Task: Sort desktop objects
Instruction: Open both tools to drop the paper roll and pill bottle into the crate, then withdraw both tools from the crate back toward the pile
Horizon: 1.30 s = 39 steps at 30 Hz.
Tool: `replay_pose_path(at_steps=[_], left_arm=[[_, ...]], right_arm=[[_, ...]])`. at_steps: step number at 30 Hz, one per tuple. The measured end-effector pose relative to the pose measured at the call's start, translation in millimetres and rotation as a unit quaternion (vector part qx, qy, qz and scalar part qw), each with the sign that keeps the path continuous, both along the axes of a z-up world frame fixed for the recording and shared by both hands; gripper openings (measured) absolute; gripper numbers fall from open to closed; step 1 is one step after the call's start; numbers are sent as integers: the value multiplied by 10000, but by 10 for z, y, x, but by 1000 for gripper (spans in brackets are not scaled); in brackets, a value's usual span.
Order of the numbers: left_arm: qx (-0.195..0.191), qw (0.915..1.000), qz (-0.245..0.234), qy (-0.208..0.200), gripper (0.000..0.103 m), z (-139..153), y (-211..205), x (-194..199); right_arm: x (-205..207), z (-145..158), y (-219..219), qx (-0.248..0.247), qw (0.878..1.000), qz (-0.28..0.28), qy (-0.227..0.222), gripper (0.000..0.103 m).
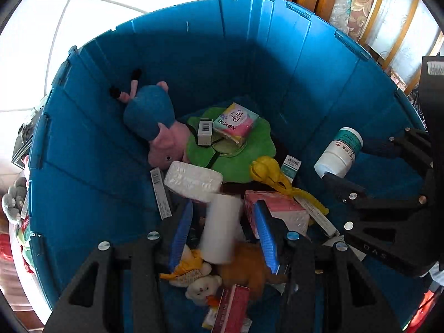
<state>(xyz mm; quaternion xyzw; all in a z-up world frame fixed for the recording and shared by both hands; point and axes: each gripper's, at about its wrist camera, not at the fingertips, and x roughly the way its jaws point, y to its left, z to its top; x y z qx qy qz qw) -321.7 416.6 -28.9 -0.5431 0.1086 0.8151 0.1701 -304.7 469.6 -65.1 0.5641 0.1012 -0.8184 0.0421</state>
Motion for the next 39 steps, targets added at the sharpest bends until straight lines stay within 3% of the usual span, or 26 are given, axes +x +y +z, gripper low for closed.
replay_pose_path(at_steps=[4,6,8,14,21,28,29,32,39], left_arm=[[-35,9999,101,2,46,-6,-52,-36],[-22,9999,129,9,45,3,-73,-37],[-25,9999,146,38,45,26,-86,-32],[1,9999,104,135,45,138,-118,25],[158,9989,37,443,46,494,-253,197],[330,9922,165,1188,46,1006,-626,549],[291,9903,224,1342,48,1077,-699,614],[249,9828,417,1779,75,1255,-931,785],[327,9708,929,2186,77,1508,-1697,1027]], right_arm=[[-13,32,8,64,9999,62,54,61],[-3,66,10,93,9999,106,92,68],[20,103,9,145,9997,123,151,82],[143,266,12,122,9991,213,357,89],[330,580,13,6,9973,304,667,100],[542,1004,-146,-405,9927,447,1043,102],[578,1077,-195,-443,9913,492,1135,103],[684,1285,-381,-628,9858,696,1394,103],[797,1506,-1066,-781,9760,1314,1554,103]])
